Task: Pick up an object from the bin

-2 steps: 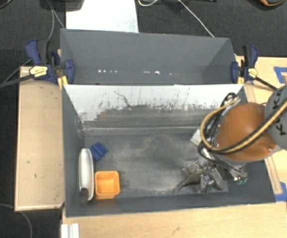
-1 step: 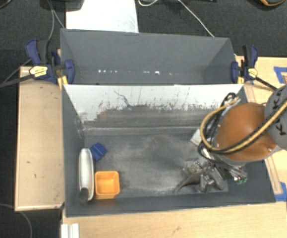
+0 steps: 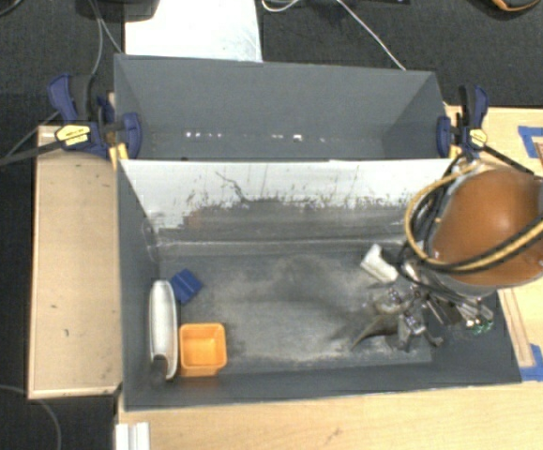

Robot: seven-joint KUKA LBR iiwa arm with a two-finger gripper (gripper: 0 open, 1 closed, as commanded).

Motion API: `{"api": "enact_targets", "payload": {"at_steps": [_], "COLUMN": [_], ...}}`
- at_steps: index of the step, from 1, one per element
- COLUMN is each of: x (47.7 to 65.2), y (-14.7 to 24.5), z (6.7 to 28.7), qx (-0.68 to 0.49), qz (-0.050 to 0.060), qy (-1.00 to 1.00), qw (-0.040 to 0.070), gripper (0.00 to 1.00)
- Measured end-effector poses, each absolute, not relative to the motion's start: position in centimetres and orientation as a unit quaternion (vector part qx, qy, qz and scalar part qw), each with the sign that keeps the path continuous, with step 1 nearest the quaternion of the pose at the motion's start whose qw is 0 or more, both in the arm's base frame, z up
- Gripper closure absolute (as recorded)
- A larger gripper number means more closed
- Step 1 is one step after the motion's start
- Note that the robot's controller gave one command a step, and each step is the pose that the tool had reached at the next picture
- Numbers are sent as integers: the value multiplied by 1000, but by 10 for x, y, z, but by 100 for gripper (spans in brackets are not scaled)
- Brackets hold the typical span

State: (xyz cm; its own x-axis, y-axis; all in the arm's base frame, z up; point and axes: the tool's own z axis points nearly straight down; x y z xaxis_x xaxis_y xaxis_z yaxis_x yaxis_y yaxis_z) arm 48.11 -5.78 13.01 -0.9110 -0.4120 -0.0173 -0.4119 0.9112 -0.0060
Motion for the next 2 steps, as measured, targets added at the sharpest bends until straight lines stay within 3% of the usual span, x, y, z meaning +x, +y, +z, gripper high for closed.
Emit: {"api": "enact_targets", "payload": {"at_steps": [1, 2], "x": [488, 490], "y": [-52, -65], "z": [126, 226], "qx": [-213, -244], "qz": [0, -3], "qy": [977, 970], "qw": [7, 13], "gripper": [100, 100]}}
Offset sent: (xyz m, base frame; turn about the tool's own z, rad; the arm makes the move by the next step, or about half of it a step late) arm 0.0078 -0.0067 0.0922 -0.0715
